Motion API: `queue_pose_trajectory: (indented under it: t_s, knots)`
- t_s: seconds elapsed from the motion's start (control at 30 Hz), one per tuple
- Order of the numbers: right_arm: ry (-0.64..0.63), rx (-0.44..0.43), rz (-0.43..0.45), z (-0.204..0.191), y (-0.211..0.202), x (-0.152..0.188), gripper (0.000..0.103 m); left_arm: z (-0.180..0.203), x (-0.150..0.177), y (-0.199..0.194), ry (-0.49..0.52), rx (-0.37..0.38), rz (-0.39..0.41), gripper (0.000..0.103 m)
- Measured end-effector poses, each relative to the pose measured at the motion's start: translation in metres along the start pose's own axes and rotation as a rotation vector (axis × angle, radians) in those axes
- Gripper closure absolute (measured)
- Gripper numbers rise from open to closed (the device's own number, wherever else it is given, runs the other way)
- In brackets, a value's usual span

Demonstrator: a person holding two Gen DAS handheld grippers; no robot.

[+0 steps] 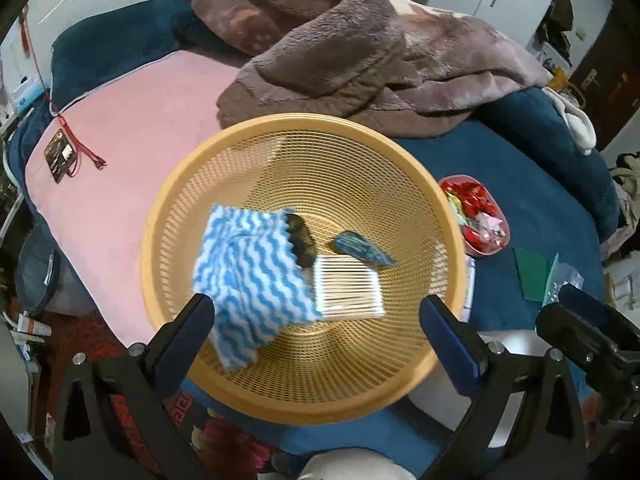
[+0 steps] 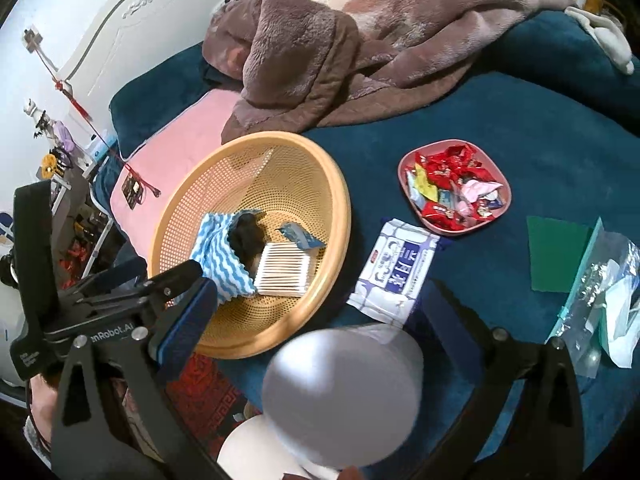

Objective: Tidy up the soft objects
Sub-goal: 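Move both open tools back over the blanket toward the clear zip bag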

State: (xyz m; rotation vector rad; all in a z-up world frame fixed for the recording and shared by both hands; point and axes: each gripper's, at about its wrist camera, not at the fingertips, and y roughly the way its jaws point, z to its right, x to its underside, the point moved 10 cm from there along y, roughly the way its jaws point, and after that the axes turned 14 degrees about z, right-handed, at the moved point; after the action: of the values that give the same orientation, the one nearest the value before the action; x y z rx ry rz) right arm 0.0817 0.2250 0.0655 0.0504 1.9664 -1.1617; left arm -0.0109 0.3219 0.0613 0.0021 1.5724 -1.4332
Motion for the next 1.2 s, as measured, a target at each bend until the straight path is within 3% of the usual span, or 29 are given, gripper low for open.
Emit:
queue_pose_trajectory:
  t_s: [1.2]
  knots:
    - [0.236, 0.123, 0.087, 0.14, -0.098, 0.044, 0.0, 0.164, 0.036, -0.026, 0.235, 0.152, -0.026, 0.001]
